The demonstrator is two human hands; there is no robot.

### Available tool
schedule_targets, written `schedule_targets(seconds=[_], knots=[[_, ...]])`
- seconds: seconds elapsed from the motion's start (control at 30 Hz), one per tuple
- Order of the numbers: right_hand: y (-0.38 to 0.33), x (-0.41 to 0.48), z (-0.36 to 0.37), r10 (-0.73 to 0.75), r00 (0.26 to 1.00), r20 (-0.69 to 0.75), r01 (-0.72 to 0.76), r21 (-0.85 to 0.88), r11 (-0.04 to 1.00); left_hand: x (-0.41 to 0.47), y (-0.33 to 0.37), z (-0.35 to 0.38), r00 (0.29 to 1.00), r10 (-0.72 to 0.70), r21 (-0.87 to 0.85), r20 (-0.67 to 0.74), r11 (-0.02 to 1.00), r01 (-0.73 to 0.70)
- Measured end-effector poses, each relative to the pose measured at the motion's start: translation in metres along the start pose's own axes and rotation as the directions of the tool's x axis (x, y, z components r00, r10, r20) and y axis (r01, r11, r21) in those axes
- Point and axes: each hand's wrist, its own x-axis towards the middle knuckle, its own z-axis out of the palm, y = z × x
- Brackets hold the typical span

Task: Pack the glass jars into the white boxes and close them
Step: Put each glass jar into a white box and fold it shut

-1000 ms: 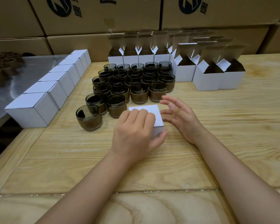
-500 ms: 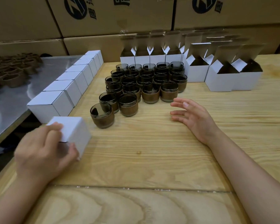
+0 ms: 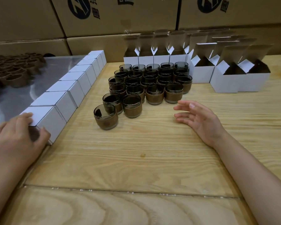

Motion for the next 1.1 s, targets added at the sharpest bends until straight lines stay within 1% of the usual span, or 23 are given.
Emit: schedule_targets(seconds=[0.1,0.2,0.23,0.27,0.3,0.33,0.37,0.4,0.43,0.47,0.53,0.6,0.63,0.67,0.73,0.77,0.8,0.83,0.87,1.0,1.07,1.1], knots=[[0.000,-0.001,0.000,-0.004,1.000,0.007,0.004,0.009,1.000,0.001,-0.005,0.003,0.997,-0.064,-0.003,0.045,0.998,0.064],[-0.001,0.000,0.000,-0.004,1.000,0.013,0.004,0.010,1.000,0.003,-0.004,0.004,0.993,-0.083,-0.020,0.080,0.996,0.085],[-0.001,0.000,0.000,-0.001,1.000,0.012,0.001,0.011,1.000,0.004,0.002,0.002,0.991,-0.097,-0.048,0.089,0.994,0.101],[-0.001,0.000,0.000,0.002,1.000,0.009,-0.002,0.011,1.000,0.006,0.007,0.001,0.991,-0.104,-0.141,0.081,0.983,0.114],[-0.001,0.000,0.000,0.004,1.000,0.004,-0.004,0.013,1.000,0.007,0.015,0.000,0.993,-0.115,-0.249,0.028,0.961,0.118],[-0.002,0.000,0.000,0.006,1.000,-0.003,-0.006,0.017,1.000,0.008,0.028,-0.004,0.993,-0.100,-0.343,-0.061,0.937,0.073],[-0.002,0.000,0.000,0.008,1.000,-0.010,-0.008,0.021,1.000,0.008,0.048,-0.010,0.982,-0.039,-0.388,-0.184,0.921,-0.036],[-0.002,-0.001,0.000,0.010,1.000,-0.013,-0.009,0.023,1.000,0.007,0.072,-0.018,0.946,0.061,-0.390,-0.318,0.901,-0.189],[-0.002,-0.001,0.001,0.011,1.000,-0.013,-0.010,0.023,1.000,0.004,0.101,-0.025,0.886,0.164,-0.387,-0.434,0.854,-0.348],[-0.002,-0.001,0.001,0.012,1.000,-0.013,-0.011,0.023,1.000,0.001,0.135,-0.032,0.824,0.253,-0.396,-0.507,0.781,-0.483],[-0.002,-0.001,0.002,0.014,1.000,-0.015,-0.014,0.021,1.000,-0.005,0.202,-0.042,0.739,0.397,-0.436,-0.544,0.619,-0.653],[-0.003,0.000,0.002,0.018,1.000,-0.020,-0.018,0.022,1.000,-0.011,0.257,-0.038,0.698,0.509,-0.475,-0.503,0.512,-0.716],[-0.003,0.000,0.001,0.019,1.000,-0.019,-0.018,0.030,0.999,-0.013,0.278,-0.035,0.704,0.539,-0.515,-0.463,0.483,-0.708],[-0.003,0.000,0.001,0.019,1.000,-0.018,-0.018,0.046,0.999,-0.014,0.295,-0.029,0.743,0.538,-0.583,-0.398,0.477,-0.658],[-0.001,0.000,0.000,0.019,1.000,-0.018,-0.018,0.082,0.996,-0.016,0.317,-0.017,0.853,0.484,-0.725,-0.196,0.513,-0.459],[-0.001,0.001,0.000,0.020,1.000,-0.020,-0.018,0.092,0.996,-0.016,0.322,-0.009,0.883,0.462,-0.753,-0.082,0.551,-0.359],[-0.001,0.001,0.000,0.022,0.999,-0.025,-0.020,0.089,0.996,-0.016,0.324,0.000,0.893,0.450,-0.745,0.017,0.602,-0.289],[-0.001,0.002,0.001,0.024,0.999,-0.036,-0.021,0.075,0.997,-0.014,0.325,0.008,0.893,0.441,-0.722,0.087,0.646,-0.248],[0.000,0.002,0.001,0.027,0.998,-0.054,-0.023,0.058,0.998,-0.012,0.324,0.014,0.893,0.432,-0.705,0.126,0.672,-0.226],[0.001,0.005,0.006,0.029,0.986,-0.162,-0.020,0.055,0.998,-0.006,0.324,0.021,0.900,0.399,-0.701,0.178,0.693,-0.168],[-0.002,0.013,0.006,0.005,0.958,-0.288,-0.013,-0.026,1.000,-0.005,0.325,0.022,0.896,0.399,-0.694,0.194,0.702,-0.162],[-0.005,0.020,0.002,-0.018,0.925,-0.379,-0.020,-0.098,0.995,-0.005,0.325,0.023,0.894,0.401,-0.695,0.200,0.701,-0.159]])
